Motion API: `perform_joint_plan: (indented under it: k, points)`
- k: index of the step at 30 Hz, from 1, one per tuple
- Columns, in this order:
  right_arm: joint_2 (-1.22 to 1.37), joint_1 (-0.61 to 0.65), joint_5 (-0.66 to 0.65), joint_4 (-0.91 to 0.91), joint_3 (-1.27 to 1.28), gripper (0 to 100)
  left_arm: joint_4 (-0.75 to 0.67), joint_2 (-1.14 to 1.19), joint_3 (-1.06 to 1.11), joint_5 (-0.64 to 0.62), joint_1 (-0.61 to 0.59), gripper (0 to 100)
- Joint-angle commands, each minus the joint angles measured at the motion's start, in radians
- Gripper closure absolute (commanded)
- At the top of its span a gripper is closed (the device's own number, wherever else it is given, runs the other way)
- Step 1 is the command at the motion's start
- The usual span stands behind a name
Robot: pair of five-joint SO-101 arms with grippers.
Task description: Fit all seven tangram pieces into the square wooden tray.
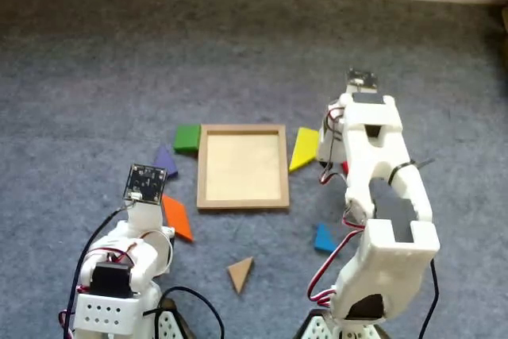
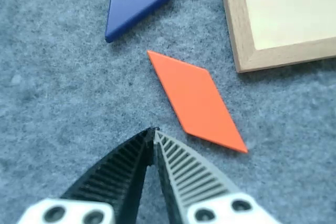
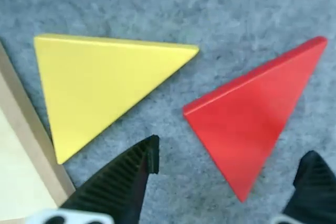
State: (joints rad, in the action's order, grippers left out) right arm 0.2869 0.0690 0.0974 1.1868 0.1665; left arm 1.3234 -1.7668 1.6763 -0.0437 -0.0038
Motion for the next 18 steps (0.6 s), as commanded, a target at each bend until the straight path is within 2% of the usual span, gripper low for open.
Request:
perform_joint_plan:
  k: [1, 18]
  points:
    - [-0.021, -0.039, 0.014, -0.050, -0.033, 61.2, 0.003, -0.050, 0.019, 0.006, 0.016, 100]
    - [0.061, -0.053, 0.014, -0.165, -0.033, 61.2, 0.003, -0.050, 0.019, 0.006, 0.016, 100]
